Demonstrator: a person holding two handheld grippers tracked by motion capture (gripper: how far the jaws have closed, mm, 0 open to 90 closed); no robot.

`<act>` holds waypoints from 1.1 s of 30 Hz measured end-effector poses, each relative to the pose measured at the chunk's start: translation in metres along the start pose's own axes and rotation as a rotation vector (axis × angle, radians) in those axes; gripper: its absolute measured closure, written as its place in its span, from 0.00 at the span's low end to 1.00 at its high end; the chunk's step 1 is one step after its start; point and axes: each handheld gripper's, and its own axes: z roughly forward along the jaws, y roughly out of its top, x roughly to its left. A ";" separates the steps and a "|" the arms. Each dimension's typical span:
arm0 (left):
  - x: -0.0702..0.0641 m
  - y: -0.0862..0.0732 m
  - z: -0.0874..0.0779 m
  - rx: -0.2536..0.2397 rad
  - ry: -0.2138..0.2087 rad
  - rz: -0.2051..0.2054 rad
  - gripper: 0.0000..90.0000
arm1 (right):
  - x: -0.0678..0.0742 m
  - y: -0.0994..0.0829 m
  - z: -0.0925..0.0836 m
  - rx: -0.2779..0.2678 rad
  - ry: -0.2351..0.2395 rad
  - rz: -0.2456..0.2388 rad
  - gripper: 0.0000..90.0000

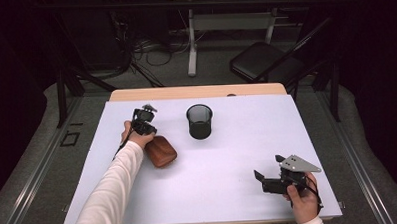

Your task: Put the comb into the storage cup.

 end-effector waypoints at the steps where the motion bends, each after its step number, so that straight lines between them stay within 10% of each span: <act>1: 0.002 -0.001 -0.001 0.006 0.002 0.004 1.00 | 0.000 0.000 0.000 0.001 0.000 0.000 0.08; 33: 0.018 -0.058 -0.026 0.032 -0.033 0.080 1.00 | 0.004 0.000 0.003 0.014 0.005 -0.006 0.09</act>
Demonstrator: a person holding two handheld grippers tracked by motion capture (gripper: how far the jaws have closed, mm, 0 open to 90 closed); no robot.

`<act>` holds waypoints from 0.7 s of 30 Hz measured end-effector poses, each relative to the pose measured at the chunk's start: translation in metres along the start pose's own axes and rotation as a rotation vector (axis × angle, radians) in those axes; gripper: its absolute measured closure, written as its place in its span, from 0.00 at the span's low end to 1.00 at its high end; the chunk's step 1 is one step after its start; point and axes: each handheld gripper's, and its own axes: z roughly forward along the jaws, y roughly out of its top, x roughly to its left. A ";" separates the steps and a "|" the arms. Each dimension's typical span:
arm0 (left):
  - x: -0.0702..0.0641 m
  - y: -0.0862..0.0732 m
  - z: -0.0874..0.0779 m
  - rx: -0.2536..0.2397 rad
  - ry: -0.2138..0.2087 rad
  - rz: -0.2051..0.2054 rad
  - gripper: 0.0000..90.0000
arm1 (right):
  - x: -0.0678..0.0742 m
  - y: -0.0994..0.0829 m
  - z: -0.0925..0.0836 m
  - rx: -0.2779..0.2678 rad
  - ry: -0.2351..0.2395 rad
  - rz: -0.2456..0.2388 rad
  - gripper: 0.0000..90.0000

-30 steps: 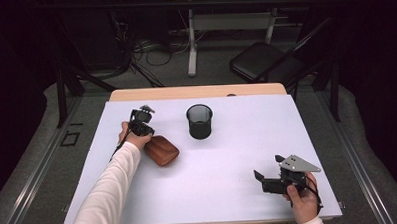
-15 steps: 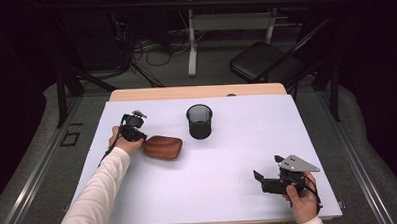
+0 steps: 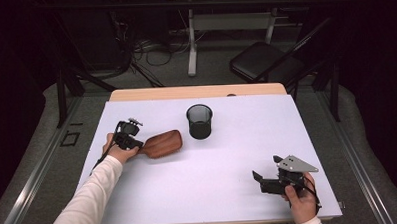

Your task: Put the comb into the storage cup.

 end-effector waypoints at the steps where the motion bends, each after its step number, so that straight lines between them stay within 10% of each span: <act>1: -0.001 -0.001 0.000 0.000 -0.002 0.000 1.00 | 0.000 0.000 0.000 0.001 0.001 -0.001 0.09; 21: -0.007 -0.018 -0.007 -0.013 -0.044 0.024 1.00 | 0.001 0.000 0.000 0.004 0.000 -0.001 0.09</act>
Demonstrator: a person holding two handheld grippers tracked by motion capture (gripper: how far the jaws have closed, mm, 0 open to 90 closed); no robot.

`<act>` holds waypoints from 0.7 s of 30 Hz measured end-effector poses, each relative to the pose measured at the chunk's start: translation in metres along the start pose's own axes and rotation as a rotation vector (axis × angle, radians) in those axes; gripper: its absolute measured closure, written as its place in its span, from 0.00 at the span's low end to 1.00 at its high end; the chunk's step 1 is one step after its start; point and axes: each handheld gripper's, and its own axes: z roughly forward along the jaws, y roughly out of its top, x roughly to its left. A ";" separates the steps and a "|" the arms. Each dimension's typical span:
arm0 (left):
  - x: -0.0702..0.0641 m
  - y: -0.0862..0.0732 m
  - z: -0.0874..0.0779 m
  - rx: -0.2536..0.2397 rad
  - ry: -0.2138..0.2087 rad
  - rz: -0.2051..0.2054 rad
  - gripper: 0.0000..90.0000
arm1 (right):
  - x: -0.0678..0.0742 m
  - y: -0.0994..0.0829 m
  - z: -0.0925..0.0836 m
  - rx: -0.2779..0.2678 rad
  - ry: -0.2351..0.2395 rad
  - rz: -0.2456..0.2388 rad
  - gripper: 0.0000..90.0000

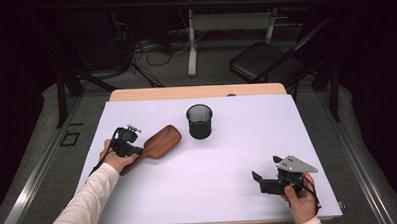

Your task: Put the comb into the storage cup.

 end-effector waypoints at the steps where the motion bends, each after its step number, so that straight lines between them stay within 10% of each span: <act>1: -0.001 -0.001 0.000 -0.002 0.000 0.001 1.00 | 0.000 0.000 0.000 0.000 0.000 0.000 0.09; 21: -0.004 -0.010 -0.004 -0.011 -0.036 0.010 1.00 | 0.001 0.000 0.001 0.002 0.001 -0.005 0.09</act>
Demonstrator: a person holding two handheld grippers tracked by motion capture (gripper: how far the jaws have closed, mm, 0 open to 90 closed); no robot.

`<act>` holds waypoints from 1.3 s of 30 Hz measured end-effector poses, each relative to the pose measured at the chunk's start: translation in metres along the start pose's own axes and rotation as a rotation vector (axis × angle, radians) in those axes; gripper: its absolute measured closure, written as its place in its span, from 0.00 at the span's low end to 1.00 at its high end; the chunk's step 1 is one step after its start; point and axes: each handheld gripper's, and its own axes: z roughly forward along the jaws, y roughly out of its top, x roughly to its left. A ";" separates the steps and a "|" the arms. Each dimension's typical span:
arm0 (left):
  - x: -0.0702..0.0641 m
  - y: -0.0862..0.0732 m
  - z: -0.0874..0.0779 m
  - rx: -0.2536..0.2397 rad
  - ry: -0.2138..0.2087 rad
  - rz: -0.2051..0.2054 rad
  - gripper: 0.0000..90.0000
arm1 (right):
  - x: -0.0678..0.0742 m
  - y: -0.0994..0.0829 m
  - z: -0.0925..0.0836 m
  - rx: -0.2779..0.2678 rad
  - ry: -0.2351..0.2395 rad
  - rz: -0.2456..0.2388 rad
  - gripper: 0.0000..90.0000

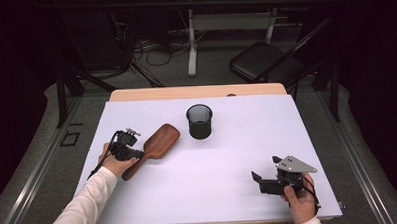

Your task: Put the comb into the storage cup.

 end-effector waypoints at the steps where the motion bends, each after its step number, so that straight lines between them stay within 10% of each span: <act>1: 0.000 0.000 0.000 0.000 0.000 -0.001 1.00 | 0.000 0.000 0.000 0.002 0.000 0.000 0.09; 39: 0.007 -0.007 -0.032 -0.088 0.004 -0.003 0.65 | 0.001 0.000 0.001 0.008 0.002 -0.004 0.09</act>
